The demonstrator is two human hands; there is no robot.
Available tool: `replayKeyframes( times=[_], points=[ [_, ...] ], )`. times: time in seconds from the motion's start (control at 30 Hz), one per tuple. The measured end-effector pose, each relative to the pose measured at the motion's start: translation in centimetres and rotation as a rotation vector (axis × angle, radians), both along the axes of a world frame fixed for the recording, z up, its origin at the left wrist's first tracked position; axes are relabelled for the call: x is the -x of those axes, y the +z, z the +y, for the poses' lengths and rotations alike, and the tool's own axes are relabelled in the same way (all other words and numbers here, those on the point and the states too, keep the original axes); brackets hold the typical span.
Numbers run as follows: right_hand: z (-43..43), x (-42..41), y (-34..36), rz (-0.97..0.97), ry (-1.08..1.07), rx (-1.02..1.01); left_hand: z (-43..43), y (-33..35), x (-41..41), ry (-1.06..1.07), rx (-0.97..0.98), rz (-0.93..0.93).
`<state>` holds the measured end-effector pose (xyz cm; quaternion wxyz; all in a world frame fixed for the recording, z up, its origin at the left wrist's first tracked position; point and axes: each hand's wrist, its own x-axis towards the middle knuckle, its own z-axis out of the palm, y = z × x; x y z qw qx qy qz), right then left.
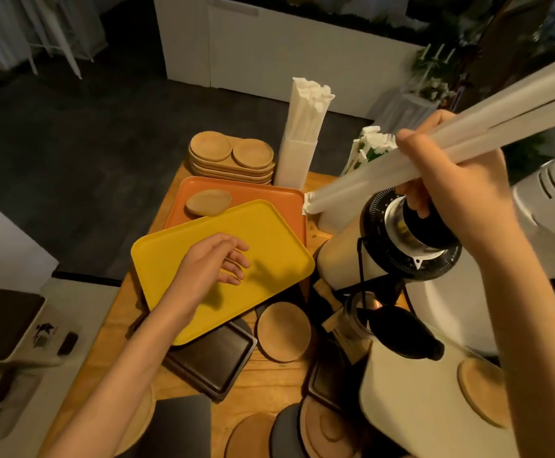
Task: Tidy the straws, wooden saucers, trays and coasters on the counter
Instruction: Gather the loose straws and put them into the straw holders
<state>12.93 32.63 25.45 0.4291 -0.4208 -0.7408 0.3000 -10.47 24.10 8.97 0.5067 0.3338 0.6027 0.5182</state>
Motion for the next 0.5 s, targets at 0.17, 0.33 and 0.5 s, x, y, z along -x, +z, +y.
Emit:
replayKeyframes(
  times=[0.17,0.33,0.5],
  points=[
    [1.0,-0.5,-0.6,-0.050,0.067,0.016,6.9,0.7,-0.8,-0.026,-0.039,0.203],
    [1.5,-0.6,-0.7,-0.046,0.066,0.076,13.7,1.7,-1.0,-0.054,-0.168,0.553],
    [2.1,-1.2,-0.9,0.011,0.119,0.106,20.6,1.3,-1.6,-0.039,-0.214,0.900]
  ],
)
